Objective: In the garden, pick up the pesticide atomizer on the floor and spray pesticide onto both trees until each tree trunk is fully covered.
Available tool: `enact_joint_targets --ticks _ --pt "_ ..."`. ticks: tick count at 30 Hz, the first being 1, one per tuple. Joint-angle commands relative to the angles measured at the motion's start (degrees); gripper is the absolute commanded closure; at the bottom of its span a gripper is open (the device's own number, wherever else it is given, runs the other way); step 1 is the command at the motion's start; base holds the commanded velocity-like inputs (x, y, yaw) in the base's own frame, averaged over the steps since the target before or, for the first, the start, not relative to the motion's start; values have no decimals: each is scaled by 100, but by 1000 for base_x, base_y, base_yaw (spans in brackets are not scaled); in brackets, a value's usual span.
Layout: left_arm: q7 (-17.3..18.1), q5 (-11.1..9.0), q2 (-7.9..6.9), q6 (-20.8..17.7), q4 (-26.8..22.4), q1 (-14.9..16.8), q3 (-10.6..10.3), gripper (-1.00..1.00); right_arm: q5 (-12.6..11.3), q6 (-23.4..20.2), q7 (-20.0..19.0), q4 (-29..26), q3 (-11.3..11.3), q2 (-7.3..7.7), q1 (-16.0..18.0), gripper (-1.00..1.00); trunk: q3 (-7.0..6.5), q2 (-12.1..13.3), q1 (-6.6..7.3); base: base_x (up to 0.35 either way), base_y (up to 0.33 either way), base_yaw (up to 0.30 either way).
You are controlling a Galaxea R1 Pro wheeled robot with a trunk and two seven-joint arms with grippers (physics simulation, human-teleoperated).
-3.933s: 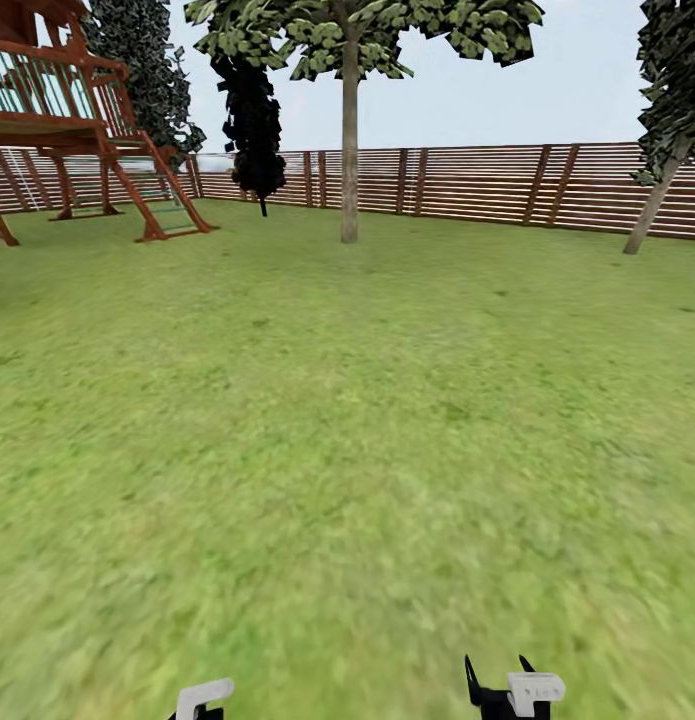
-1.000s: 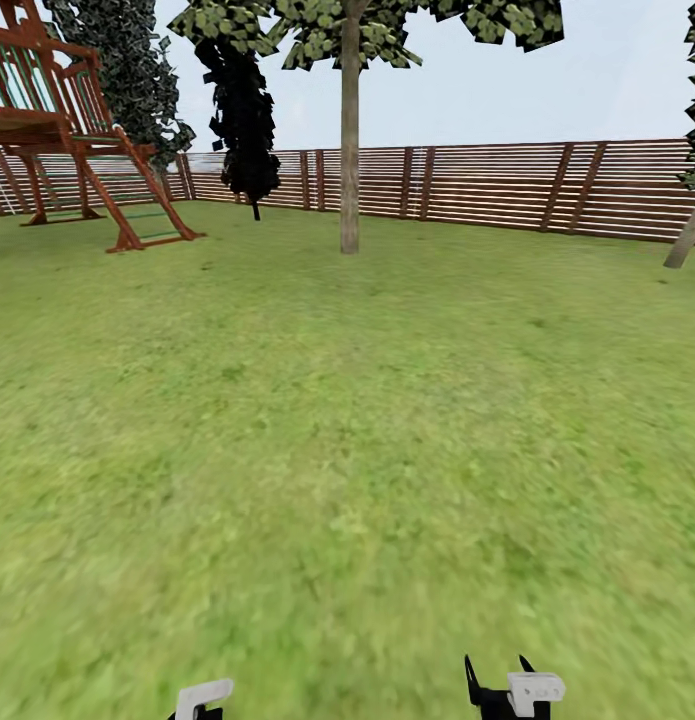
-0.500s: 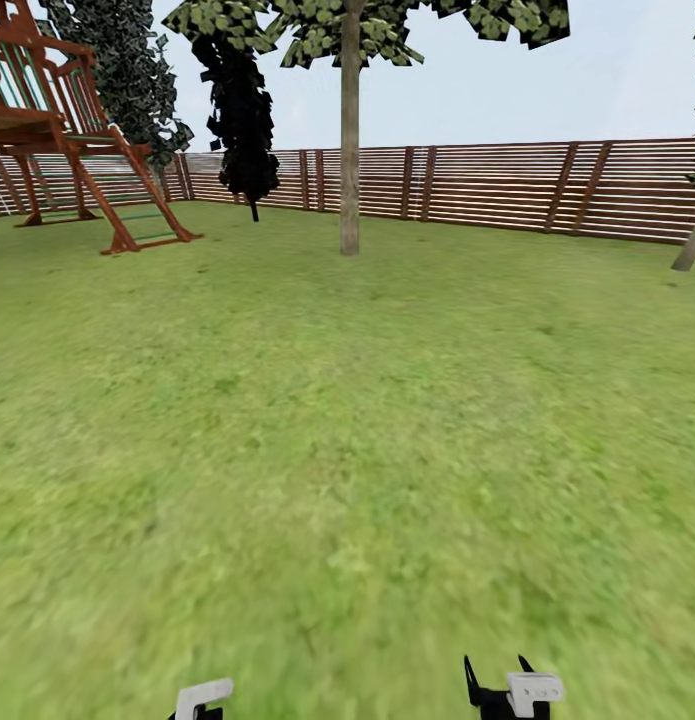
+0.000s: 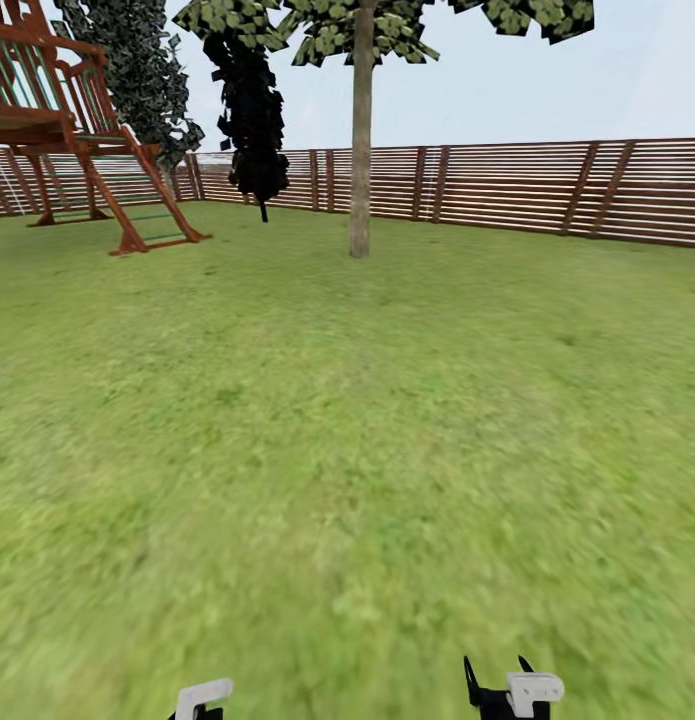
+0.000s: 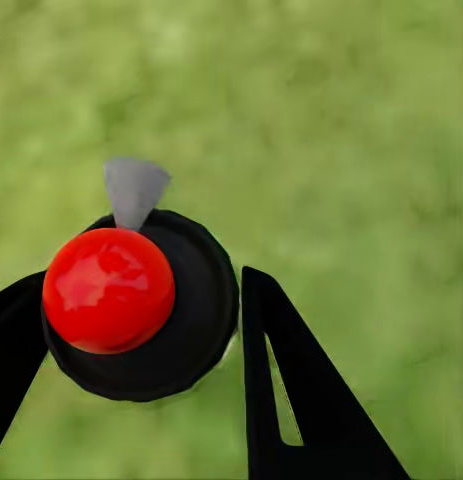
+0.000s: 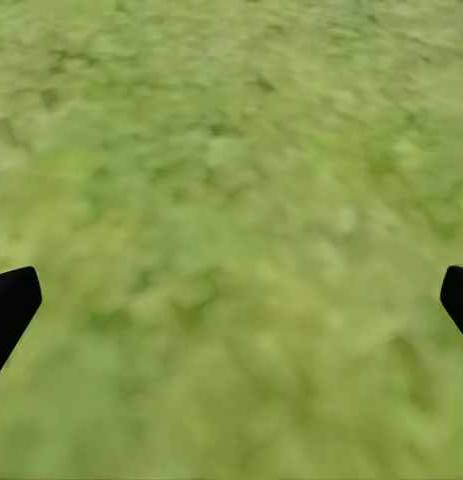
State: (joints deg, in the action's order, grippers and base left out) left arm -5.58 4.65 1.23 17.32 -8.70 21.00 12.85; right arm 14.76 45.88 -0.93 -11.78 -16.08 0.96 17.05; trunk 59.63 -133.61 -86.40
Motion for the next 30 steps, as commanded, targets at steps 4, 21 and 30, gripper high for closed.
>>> enact_joint_targets --ticks 4,21,30 --pt "-4 1 0 0 0 0 -1 100 0 0 0 0 1 0 0 -100 0 0 0 338 0 133" --pt "-4 1 0 0 0 0 -1 100 -8 0 5 -9 -1 31 0 -100 0 0 0 338 30 4" --pt "-4 1 0 0 0 0 -1 100 -8 8 5 -9 -1 35 0 -100 0 0 0 338 0 0"
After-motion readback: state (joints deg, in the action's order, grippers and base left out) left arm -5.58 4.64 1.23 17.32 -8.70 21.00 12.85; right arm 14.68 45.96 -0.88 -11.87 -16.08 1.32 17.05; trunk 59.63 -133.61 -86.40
